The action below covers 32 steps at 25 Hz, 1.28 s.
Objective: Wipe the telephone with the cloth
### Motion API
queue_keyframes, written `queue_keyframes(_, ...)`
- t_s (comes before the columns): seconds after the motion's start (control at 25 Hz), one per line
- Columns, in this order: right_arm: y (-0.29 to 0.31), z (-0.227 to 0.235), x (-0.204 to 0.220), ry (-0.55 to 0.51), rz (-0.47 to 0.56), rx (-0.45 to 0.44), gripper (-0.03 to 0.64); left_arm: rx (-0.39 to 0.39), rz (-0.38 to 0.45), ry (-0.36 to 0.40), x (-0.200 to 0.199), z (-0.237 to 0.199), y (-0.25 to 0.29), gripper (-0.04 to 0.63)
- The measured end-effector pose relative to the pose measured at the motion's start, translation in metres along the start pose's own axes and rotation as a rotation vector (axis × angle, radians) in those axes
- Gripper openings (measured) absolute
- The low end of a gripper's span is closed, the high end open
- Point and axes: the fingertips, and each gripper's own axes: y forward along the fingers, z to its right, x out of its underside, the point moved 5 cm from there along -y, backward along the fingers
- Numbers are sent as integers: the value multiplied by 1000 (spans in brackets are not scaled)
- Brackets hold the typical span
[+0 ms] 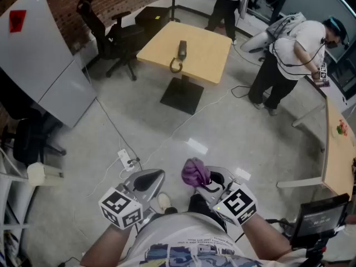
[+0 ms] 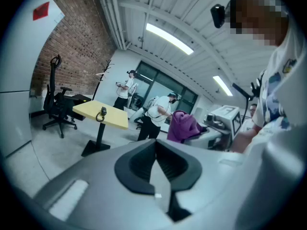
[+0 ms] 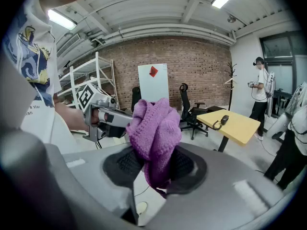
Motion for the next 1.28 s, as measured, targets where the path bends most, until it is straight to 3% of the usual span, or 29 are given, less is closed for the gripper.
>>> queue_keyframes(0.76, 17, 14, -4, 31, -18, 16, 121, 1, -11, -19, 1, -24, 6, 3)
queue_keyframes(1.04, 31, 78, -11, 49, 2, 5, 121, -35, -25, -14, -24, -48, 55, 3)
queue_keyframes(1.28, 46, 177, -17, 10, 15, 2, 121, -93, -35, 6, -57, -82, 135, 5)
